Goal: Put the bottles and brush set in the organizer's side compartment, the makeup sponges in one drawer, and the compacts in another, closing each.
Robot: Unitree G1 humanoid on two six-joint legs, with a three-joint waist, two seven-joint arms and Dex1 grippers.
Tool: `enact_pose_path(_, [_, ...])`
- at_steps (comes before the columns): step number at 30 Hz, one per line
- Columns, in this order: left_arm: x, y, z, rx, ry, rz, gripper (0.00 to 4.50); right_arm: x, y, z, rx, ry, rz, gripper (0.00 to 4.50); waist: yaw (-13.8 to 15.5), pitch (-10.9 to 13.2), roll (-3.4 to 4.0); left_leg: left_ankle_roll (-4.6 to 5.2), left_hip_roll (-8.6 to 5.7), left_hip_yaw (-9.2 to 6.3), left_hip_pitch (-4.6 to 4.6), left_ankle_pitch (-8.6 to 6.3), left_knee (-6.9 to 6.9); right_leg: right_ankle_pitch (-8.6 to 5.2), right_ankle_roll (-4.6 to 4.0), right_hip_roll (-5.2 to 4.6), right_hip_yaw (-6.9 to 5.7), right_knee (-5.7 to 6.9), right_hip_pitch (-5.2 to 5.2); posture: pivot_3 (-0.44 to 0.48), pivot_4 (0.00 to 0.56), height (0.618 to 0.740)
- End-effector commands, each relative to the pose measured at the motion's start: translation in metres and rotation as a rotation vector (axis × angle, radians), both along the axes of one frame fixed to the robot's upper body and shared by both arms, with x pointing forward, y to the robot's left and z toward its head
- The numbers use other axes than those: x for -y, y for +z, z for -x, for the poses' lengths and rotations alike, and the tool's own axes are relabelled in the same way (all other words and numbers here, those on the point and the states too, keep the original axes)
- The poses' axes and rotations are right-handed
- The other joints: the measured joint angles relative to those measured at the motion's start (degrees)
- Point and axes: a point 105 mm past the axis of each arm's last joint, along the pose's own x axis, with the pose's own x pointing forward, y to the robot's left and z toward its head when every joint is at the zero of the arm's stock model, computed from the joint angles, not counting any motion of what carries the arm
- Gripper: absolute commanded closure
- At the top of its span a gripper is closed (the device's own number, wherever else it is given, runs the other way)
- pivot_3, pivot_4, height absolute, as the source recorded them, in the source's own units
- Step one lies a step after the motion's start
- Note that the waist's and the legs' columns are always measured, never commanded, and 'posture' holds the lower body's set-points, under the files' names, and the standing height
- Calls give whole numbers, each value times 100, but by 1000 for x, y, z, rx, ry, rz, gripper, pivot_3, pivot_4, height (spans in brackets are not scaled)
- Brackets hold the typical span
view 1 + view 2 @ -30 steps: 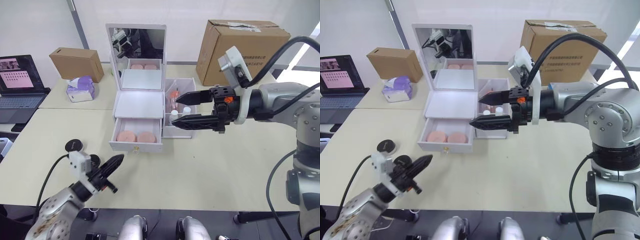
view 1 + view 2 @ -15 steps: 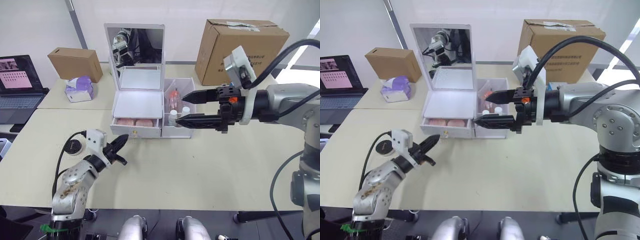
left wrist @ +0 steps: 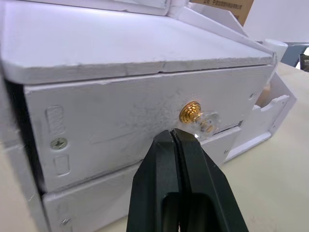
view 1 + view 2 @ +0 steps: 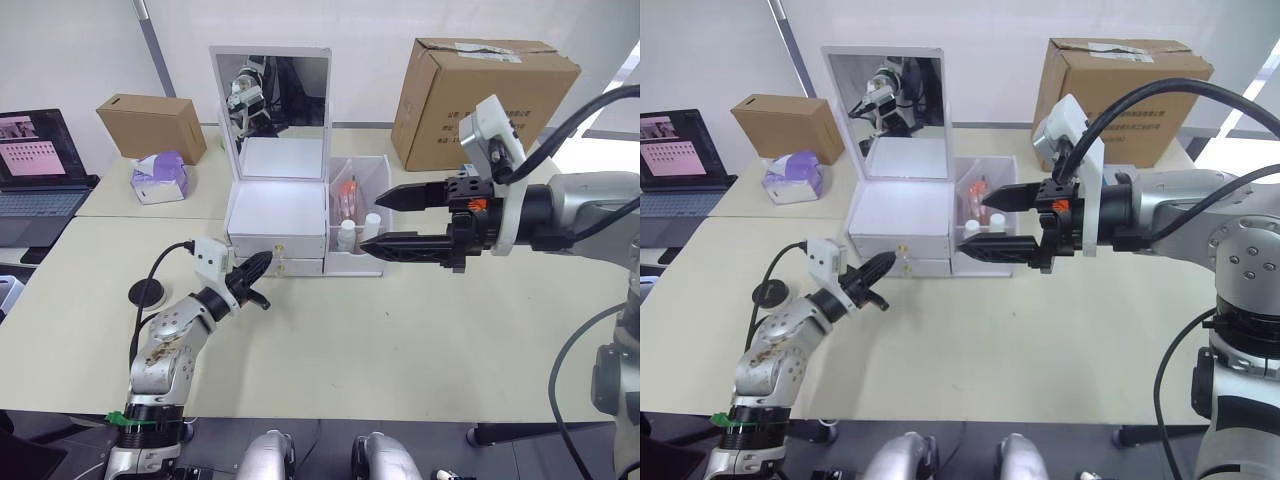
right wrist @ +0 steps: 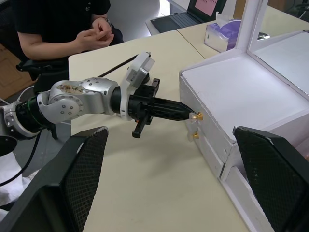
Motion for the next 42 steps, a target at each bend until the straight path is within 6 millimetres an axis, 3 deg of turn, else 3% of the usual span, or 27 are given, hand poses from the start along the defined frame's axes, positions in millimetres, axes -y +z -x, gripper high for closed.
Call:
enact_pose_path(1, [-1, 6, -5, 35, 16, -12, 4465, 2, 11, 6, 48, -1, -13, 0, 11, 0, 0, 0, 0, -1, 0, 0, 0, 0, 0, -1, -2, 0, 1, 0, 150, 731])
enact_pose_path(9, [-11, -1, -1, 18, -4, -71, 4465, 5, 15, 5, 61, -11, -49, 0, -10, 0, 0, 0, 1, -3, 0, 0, 0, -2, 5, 0, -3, 1, 0, 0, 150, 731])
enact_pose_path(13, [-29, -2, 12, -17, -41, -147, 4465, 39, -3, -6, 73, -157, 50, 0, -3, 0, -1, 0, 3, -5, -1, 0, 0, -5, 8, 3, -5, -5, 2, 0, 150, 731])
enact_pose_path(16, [-54, 1, 21, -42, -52, -178, 3909, 75, -26, -9, 37, -271, 133, 0, 25, 0, -2, 0, 1, -2, -4, 0, 0, -21, 34, -4, -7, -15, 1, 0, 150, 731])
enact_pose_path(18, [-83, 3, 28, -66, -37, -228, 3312, 102, -39, -8, -9, -347, 138, 0, 23, 0, -2, 0, 1, 4, -3, 0, -1, -22, 36, -11, -4, -13, -5, 0, 150, 731])
enact_pose_path(20, [-125, 10, 32, -81, 24, -283, 2694, 138, -55, -5, 0, -433, 154, 0, 25, -1, 0, -1, 3, 2, 0, -1, -1, -23, 37, -9, -7, -12, -5, 0, 150, 731])
enact_pose_path(26, [-200, 33, 37, -91, 143, -413, 736, 209, -92, 7, -1, -614, 208, 0, 46, -2, 6, -7, 6, -3, 3, -4, -5, -28, 38, -5, -16, -12, -7, 0, 150, 731])
enact_pose_path(28, [-218, 42, 37, -101, 181, -469, 139, 225, -103, 10, 4, -652, 220, 0, 52, 0, 2, -50, 5, -3, 2, -29, -6, -33, 29, -8, -19, -14, -9, 0, 150, 731])
enact_pose_path(31, [-247, 64, 41, -90, 250, -520, 49, 248, -117, 15, 17, -729, 208, 0, 54, 1, 1, -52, 5, -2, 1, -31, -6, -37, 22, -12, -21, -15, -8, 0, 150, 731])
enact_pose_path(35, [-266, 74, 46, -90, 287, -540, 49, 266, -126, 17, 3, -780, 195, 0, 29, 3, 10, -53, 3, 0, 2, -31, -9, -37, 23, -17, -22, -15, -9, 0, 150, 731])
enact_pose_path(39, [-264, 78, 42, -67, 270, -537, 49, 266, -122, 12, 17, -769, 183, 0, -7, 2, 13, -52, 3, 2, 5, -31, -16, -33, 31, -19, -22, -11, -9, 0, 150, 731])
enact_pose_path(42, [-258, 76, 40, -55, 249, -535, 49, 253, -122, 9, 2, -724, 188, 0, -20, 2, 13, -52, 3, 1, 5, -31, -16, -28, 38, -17, -22, -9, -8, 0, 150, 731])
